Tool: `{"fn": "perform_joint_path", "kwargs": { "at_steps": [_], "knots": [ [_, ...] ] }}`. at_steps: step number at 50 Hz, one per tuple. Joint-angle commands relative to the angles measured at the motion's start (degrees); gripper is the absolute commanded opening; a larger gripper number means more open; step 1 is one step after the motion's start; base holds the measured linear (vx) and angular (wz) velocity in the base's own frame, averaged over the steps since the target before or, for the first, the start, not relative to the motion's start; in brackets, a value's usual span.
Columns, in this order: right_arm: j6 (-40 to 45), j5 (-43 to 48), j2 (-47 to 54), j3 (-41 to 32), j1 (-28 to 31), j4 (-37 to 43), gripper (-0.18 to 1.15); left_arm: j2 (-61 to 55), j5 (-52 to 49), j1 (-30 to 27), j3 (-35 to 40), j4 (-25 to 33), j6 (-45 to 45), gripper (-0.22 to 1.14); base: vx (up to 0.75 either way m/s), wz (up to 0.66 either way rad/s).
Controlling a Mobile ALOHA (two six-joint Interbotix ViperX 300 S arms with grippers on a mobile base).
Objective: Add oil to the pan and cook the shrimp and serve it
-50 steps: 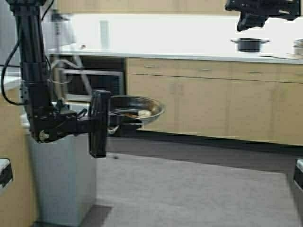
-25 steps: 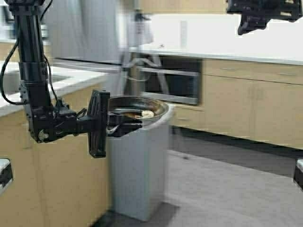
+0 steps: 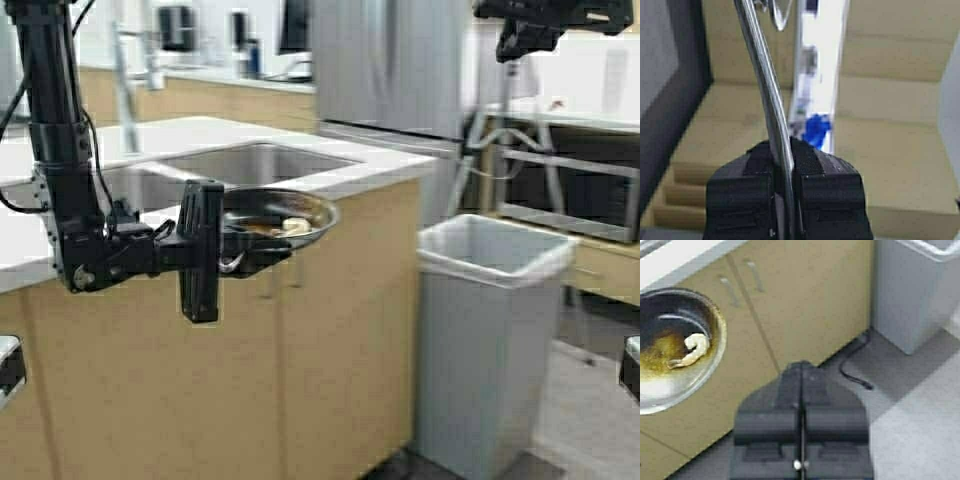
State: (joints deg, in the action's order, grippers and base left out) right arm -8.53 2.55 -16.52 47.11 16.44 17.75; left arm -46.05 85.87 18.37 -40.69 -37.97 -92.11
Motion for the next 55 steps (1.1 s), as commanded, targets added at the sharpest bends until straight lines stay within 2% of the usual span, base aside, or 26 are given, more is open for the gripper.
{"fn": "perform_joint_path", "kwargs": {
  "at_steps": [1, 8, 18, 26, 46, 55],
  "knots": [
    [0.09, 0.62, -0.53, -0.97, -0.09, -0.09, 0.08, 4.48, 1.32, 0.35, -0.44, -0.35, 1.05, 0.04, 0.02, 0.39],
    [0.09, 0.53, -0.53, -0.53, -0.09, -0.09, 0.08, 4.92, 1.32, 0.35, -0.35, -0.88, 1.05, 0.04, 0.02, 0.40],
    [0.09, 1.05, -0.53, -0.97, -0.09, -0.09, 0.08, 5.01, 1.32, 0.00, 1.58, -5.19, 0.62, 0.04, 0.02, 0.40],
    [0.09, 0.97, -0.62, 0.00, -0.09, 0.00, 0.08, 7.82, 1.23, 0.09, 0.18, -5.01, 0.26, 0.04, 0.02, 0.35],
    [0.09, 0.79, -1.05, 0.09, -0.09, -0.09, 0.08, 20.92, 0.53, 0.09, -6.94, -5.10, -3.16, 0.04, 0.05, 0.45],
    [0.09, 0.79, -1.05, 0.88, -0.09, -0.09, 0.08, 29.09, -4.22, 0.09, -8.70, -5.10, -4.66, 0.04, 0.05, 0.51]
  ]
}}
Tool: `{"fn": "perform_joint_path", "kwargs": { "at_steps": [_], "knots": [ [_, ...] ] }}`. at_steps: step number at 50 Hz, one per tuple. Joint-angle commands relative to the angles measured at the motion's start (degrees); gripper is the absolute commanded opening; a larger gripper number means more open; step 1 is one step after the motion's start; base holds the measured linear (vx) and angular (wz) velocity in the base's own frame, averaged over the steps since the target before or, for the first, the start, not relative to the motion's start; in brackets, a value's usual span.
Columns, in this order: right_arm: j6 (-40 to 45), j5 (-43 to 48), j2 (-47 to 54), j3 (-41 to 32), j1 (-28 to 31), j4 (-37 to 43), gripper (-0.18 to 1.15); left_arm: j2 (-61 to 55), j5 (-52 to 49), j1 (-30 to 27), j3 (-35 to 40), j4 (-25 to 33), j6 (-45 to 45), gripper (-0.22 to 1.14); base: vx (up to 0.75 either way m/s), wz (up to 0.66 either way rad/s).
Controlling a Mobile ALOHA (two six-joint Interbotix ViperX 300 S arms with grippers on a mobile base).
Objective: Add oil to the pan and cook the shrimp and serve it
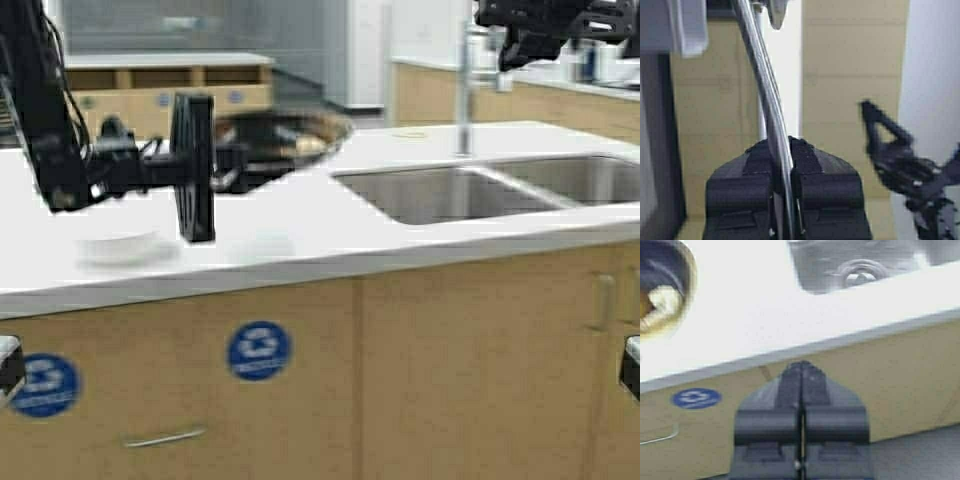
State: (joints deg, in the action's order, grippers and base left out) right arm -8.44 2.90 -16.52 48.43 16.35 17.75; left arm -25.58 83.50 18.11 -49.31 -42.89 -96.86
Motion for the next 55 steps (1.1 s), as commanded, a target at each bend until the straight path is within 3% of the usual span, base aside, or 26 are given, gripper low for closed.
{"fn": "perform_joint_path", "kwargs": {
  "at_steps": [1, 26, 55],
  "knots": [
    [0.00, 0.44, -1.14, -0.44, 0.00, -0.09, 0.08, 9.40, -2.55, 0.35, -0.18, -0.18, -0.09, 0.04, 0.04, 0.48],
    [0.00, 0.44, -1.14, -0.88, 0.00, -0.09, 0.08, 15.56, -7.21, 0.35, -1.05, -0.35, -2.99, 0.04, 0.03, 0.38],
    [-0.18, 0.44, -0.53, -0.44, -1.49, -0.09, 0.08, 13.45, -10.99, 0.70, 2.46, -1.32, -3.43, 0.04, 0.02, 0.14]
  ]
}}
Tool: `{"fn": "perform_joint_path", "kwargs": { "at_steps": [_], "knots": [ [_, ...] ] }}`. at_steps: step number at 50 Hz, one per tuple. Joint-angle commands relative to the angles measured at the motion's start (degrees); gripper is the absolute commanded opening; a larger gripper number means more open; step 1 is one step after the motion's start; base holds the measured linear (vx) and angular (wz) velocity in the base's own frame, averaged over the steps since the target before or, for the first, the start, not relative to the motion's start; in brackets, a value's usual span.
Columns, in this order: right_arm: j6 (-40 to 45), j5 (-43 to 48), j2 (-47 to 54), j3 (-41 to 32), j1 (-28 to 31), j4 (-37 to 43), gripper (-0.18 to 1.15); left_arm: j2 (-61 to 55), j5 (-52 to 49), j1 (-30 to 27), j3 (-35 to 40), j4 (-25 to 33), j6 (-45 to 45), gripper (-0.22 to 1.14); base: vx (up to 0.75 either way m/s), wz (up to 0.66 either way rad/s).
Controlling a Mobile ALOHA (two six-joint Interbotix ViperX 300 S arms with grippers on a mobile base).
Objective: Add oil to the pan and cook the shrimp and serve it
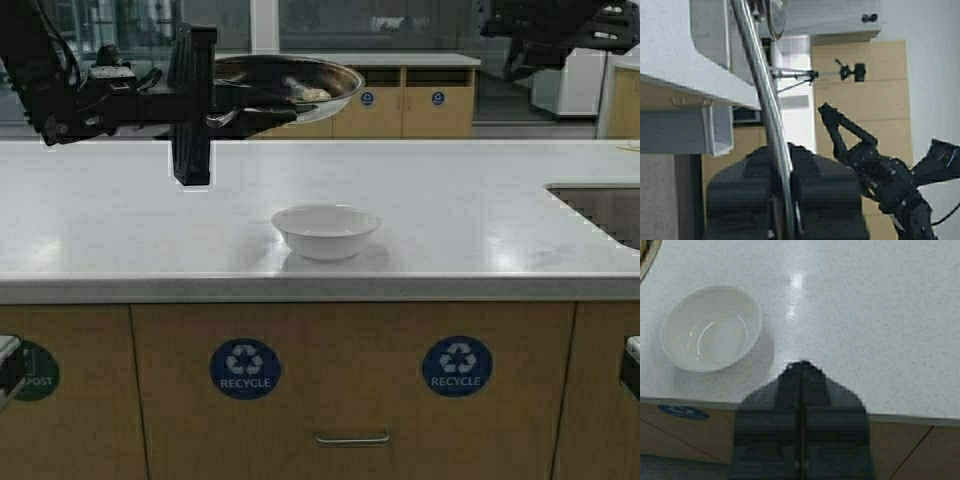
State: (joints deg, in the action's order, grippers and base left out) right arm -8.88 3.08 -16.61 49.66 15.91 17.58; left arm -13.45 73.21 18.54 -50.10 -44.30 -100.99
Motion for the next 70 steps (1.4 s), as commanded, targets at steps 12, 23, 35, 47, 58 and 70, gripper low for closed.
{"fn": "perform_joint_path", "kwargs": {
  "at_steps": [12, 23, 35, 47, 58, 70],
  "knots": [
    [0.53, 0.26, -0.18, -1.49, -1.05, 0.09, 0.08, 1.58, -10.55, 0.26, 4.13, 0.00, 0.79, 0.04, 0.00, 0.02],
    [0.53, 0.26, 0.00, -1.58, -1.05, 0.09, 0.08, 2.99, -22.06, 1.41, 6.68, 0.09, 1.58, 0.04, 0.00, 0.00],
    [0.53, 0.35, -0.09, -1.49, -1.05, 0.18, 0.08, 5.71, -40.78, 5.10, 12.13, -2.90, 4.04, 0.04, 0.00, 0.00],
    [0.53, 0.35, 0.00, -1.49, -1.05, 0.26, 0.08, 6.59, -51.50, 7.21, 15.64, -4.04, 7.38, 0.04, 0.00, 0.00],
    [0.53, 0.35, -0.09, -1.58, -1.05, 0.26, 0.08, 7.12, -58.89, 9.84, 17.93, -4.04, 12.30, 0.04, 0.00, 0.00],
    [0.70, 0.35, -0.09, -1.58, -1.05, 0.26, 0.08, 8.26, -67.41, 12.30, 21.27, -4.04, 20.04, 0.04, 0.00, 0.00]
  ]
}}
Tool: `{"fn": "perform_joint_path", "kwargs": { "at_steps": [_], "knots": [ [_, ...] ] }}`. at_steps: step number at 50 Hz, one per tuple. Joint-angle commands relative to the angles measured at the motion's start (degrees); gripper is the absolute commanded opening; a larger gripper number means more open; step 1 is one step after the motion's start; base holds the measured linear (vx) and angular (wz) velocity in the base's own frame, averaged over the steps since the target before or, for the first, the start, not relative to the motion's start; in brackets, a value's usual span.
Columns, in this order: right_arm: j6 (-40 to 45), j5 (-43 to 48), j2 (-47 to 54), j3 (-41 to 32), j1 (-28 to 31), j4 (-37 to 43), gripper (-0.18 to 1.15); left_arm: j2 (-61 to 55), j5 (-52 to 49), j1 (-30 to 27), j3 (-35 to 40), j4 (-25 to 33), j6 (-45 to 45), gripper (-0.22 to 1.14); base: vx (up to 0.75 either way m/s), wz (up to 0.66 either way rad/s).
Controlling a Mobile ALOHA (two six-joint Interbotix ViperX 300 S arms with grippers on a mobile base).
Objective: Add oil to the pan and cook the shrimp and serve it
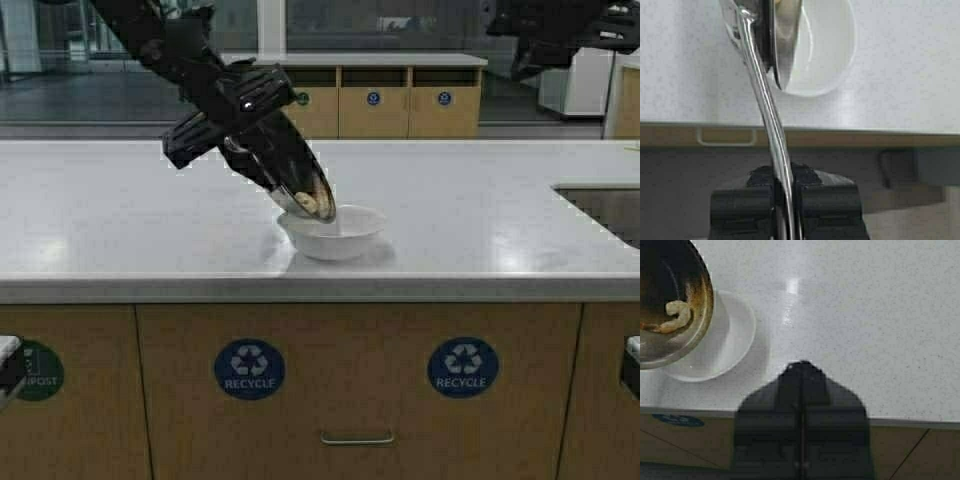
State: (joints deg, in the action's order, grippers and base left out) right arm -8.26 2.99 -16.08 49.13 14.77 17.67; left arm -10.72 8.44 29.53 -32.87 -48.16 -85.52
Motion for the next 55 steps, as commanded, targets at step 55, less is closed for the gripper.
{"fn": "perform_joint_path", "kwargs": {
  "at_steps": [55],
  "knots": [
    [0.18, 0.79, -0.62, -1.14, 0.09, 0.35, 0.08, 5.54, -20.30, 7.47, 9.14, -0.18, 28.65, 0.04, 0.00, 0.00]
  ]
}}
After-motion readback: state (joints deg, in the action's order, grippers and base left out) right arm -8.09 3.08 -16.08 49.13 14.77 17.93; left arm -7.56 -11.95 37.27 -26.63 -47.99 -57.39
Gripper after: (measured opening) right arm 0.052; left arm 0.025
